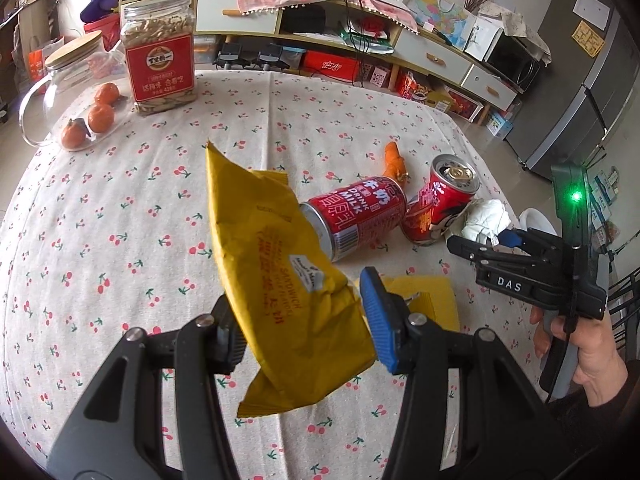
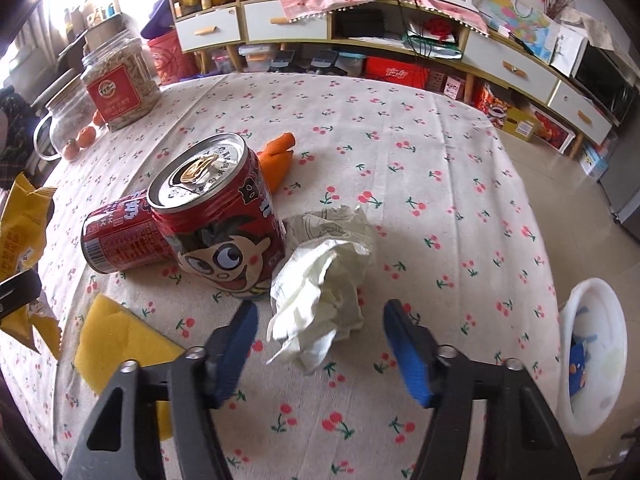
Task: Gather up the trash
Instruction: 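Grasp the crumpled white paper with the right tool while the left tool holds the yellow bag, then move both tools over the white bin and open them, dropping the bag and paper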
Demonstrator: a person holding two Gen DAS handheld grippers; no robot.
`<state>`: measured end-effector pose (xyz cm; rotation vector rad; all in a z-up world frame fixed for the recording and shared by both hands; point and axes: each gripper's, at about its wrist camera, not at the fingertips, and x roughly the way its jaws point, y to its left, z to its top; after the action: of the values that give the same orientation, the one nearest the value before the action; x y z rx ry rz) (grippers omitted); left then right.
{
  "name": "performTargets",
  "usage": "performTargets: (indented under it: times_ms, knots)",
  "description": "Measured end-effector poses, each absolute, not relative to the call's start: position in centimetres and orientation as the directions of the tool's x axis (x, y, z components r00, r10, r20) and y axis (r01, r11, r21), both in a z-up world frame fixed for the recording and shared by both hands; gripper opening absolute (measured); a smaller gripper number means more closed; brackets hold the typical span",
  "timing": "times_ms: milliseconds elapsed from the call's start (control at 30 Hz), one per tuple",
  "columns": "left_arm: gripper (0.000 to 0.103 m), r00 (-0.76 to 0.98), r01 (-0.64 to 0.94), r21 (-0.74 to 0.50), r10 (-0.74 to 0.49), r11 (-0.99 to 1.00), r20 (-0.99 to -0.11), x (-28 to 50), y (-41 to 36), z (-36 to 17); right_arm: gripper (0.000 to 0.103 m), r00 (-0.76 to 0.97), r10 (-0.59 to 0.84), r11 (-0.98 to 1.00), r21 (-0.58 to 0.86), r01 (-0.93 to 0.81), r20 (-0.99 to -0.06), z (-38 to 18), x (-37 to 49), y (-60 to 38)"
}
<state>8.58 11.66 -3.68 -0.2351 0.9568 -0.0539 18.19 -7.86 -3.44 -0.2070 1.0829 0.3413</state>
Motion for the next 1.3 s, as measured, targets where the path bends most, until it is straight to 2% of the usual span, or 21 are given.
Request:
performTargets:
  times_ms: [67, 267, 833, 1300]
  knots:
    - [0.053, 0.576, -0.059, -0.220, -0.147, 0.974, -0.804, 8.7, 11.7, -3.7, 0.047, 0.419, 0.181, 0.926, 0.011, -0.377, -0.890, -3.5, 18.3, -7.9]
    - [0.053, 0.582, -0.052, -0.218, -0.147, 0.975, -0.800, 8.7, 11.4, -3.6, 0.040, 0.422, 0.215, 0.925, 0.045, -0.376, -0.881, -3.1, 18.3, -8.4]
    - [0.053, 0.604, 0.034, -0.206, -0.185, 0.978, -0.775, 9.3, 7.7, -2.2, 0.039, 0.483, 0.245, 0.940, 0.085, -0.329, -0.841, 1.2, 15.8, -13.6]
    - [0.053, 0.601, 0.177, -0.183, -0.253, 0.967, -0.758, 10.7, 0.6, -1.2, 0.039, 0.543, 0.214, 0.970, 0.112, -0.214, -0.812, 3.6, 13.2, -22.4]
